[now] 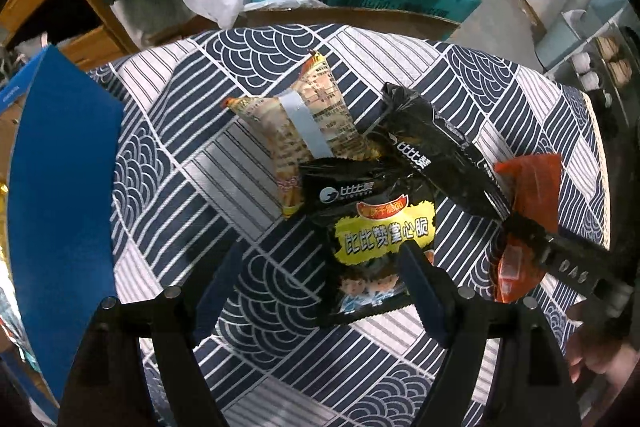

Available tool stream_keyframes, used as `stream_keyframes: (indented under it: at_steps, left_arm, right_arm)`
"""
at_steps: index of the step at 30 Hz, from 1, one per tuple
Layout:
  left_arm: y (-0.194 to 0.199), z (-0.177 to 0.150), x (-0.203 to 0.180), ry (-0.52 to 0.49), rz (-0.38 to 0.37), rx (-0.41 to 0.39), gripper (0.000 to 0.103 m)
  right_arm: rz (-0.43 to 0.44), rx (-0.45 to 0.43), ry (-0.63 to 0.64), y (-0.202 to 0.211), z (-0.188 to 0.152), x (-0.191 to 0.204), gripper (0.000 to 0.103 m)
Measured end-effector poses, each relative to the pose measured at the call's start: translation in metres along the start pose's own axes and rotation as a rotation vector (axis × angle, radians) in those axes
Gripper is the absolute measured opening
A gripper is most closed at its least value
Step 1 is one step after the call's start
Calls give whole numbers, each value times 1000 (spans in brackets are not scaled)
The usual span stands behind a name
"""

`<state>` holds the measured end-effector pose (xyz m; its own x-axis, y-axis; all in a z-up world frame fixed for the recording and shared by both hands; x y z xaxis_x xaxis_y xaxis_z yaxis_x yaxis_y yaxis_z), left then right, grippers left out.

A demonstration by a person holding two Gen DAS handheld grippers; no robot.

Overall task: Organize snacks
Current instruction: 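Grasp the black yellow-label bag with the left gripper while the right gripper grasps the red packet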

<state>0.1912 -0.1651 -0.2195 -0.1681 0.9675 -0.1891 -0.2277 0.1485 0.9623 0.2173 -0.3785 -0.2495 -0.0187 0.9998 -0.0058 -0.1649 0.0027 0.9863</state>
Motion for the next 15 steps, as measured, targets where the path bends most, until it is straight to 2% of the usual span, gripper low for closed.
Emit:
stream_keyframes:
  at_steps: [4, 8, 13, 15]
  left_arm:
    - [-8, -2, -3, 24, -17, 23, 82]
    - [-15, -3, -12, 32, -15, 39, 82]
    - [-22, -1, -24, 26, -2, 38, 82]
    - [-25, -1, -28, 27, 3, 40, 82]
  right_arm:
    - [-35, 2, 18, -10, 0, 0, 75]
    - [-34, -16, 40, -11, -2, 2, 74]
    - [-26, -44, 49, -3, -3, 2, 48]
    - [-11, -53, 43, 2, -5, 0, 45]
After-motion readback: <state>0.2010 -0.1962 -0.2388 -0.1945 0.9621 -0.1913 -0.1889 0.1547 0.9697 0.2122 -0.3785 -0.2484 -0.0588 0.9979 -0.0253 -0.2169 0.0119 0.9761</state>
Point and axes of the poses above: each gripper's, at about its wrist camera, not at the fingertips, and y roughly against the way its jaws point, x to its left, z to its top, the point moved 3 cm from there along -y, roughly the way its jaws point, and after that the axes turned 8 degrees about -z, right-handed, at the moved point
